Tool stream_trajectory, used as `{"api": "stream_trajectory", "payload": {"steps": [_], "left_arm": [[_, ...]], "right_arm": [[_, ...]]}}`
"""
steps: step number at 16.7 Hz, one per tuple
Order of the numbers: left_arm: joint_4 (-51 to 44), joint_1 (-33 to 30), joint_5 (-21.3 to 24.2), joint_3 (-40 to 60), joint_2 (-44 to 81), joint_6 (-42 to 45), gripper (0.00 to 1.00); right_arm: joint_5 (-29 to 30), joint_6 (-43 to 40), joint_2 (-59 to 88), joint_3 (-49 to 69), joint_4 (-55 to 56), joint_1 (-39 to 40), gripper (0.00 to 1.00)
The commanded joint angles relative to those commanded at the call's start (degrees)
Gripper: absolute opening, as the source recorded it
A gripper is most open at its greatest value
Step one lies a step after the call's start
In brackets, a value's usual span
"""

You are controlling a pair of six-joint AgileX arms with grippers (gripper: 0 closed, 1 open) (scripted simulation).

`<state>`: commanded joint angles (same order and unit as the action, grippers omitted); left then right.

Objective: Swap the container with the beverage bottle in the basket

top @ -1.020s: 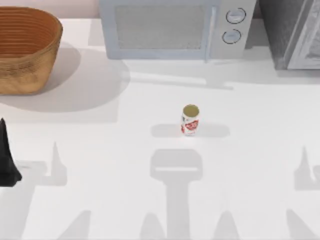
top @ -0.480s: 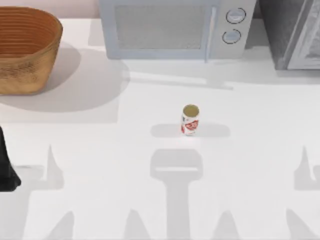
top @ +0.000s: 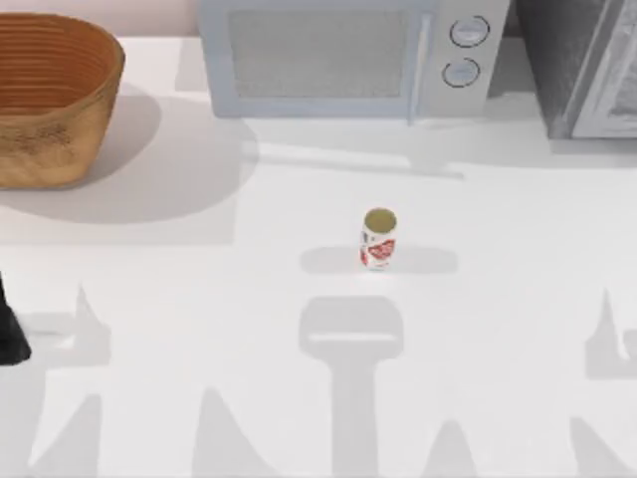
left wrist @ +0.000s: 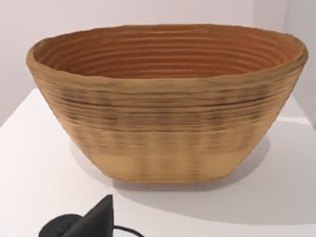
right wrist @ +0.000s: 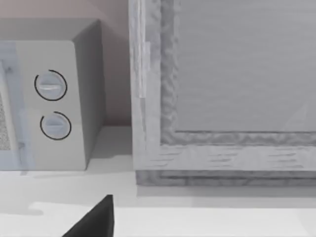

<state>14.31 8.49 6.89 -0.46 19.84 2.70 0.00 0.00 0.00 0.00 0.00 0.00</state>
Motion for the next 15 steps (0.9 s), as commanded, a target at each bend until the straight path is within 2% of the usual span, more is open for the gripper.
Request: {"api": "stream_trajectory", "payload": {"steps": [10, 15], "left_arm": [[37.9, 18.2, 19.4, 1.7, 48.0, 7.4, 1.00], [52.7, 25.5, 27.0, 2.1, 68.1, 10.4, 1.00]], "right_arm": [[0.0, 0.0, 0.0, 0.0, 0.0, 0.0, 1.00], [0.0, 0.0, 0.0, 0.0, 0.0, 0.0, 1.00]]}}
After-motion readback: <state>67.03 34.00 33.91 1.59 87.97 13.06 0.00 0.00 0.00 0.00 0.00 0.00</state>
